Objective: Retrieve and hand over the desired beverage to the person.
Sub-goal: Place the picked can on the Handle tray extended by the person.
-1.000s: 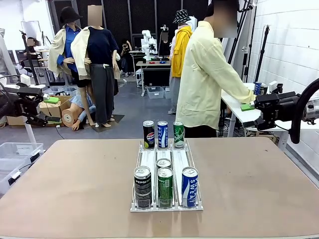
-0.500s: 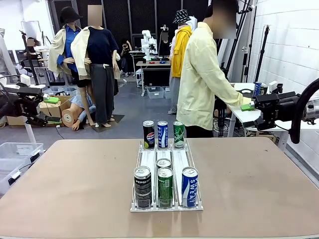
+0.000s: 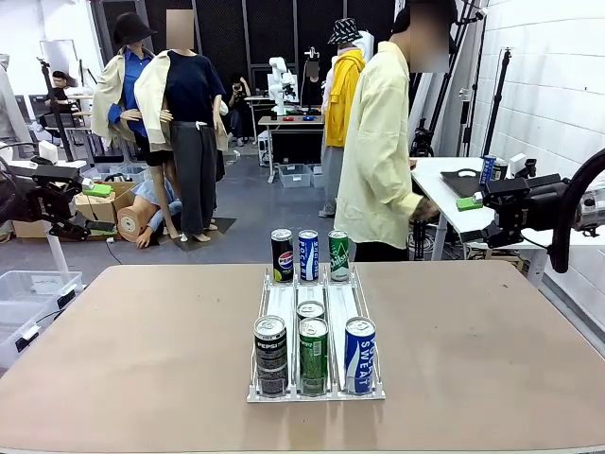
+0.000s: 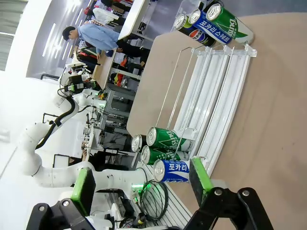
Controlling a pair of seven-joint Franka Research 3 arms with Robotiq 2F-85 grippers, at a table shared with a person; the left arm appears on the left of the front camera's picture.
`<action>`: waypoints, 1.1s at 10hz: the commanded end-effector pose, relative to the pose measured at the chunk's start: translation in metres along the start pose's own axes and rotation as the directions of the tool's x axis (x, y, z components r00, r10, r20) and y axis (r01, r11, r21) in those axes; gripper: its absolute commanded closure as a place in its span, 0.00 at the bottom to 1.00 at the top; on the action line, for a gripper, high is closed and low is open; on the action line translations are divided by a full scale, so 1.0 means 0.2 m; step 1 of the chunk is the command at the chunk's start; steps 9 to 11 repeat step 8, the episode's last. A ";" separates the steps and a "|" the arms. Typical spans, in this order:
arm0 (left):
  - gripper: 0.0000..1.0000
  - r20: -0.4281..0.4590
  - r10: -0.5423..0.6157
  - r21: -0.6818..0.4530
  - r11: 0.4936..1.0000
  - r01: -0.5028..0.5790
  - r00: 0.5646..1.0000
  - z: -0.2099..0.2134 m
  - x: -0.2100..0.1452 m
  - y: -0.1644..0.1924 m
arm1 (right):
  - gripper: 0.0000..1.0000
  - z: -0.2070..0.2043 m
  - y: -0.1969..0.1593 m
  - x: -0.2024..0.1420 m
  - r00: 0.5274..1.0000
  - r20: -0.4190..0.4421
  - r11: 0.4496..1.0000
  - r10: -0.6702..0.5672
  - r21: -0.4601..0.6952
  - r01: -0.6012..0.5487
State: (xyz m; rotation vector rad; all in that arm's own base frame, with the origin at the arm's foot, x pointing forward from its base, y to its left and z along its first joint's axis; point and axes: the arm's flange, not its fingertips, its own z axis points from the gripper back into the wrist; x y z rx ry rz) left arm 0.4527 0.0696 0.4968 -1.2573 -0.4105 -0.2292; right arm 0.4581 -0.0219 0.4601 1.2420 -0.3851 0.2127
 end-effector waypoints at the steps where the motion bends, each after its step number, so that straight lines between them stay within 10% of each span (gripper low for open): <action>1: 0.00 0.007 -0.003 0.000 1.000 0.003 1.000 0.00 0.00 -0.01 | 0.00 0.00 0.00 0.00 1.000 0.002 1.000 -0.004 0.009 0.004; 11: 0.00 0.007 -0.003 0.000 1.000 0.003 1.000 0.00 0.00 -0.01 | 0.00 0.00 0.00 0.00 1.000 0.002 1.000 -0.004 0.009 0.004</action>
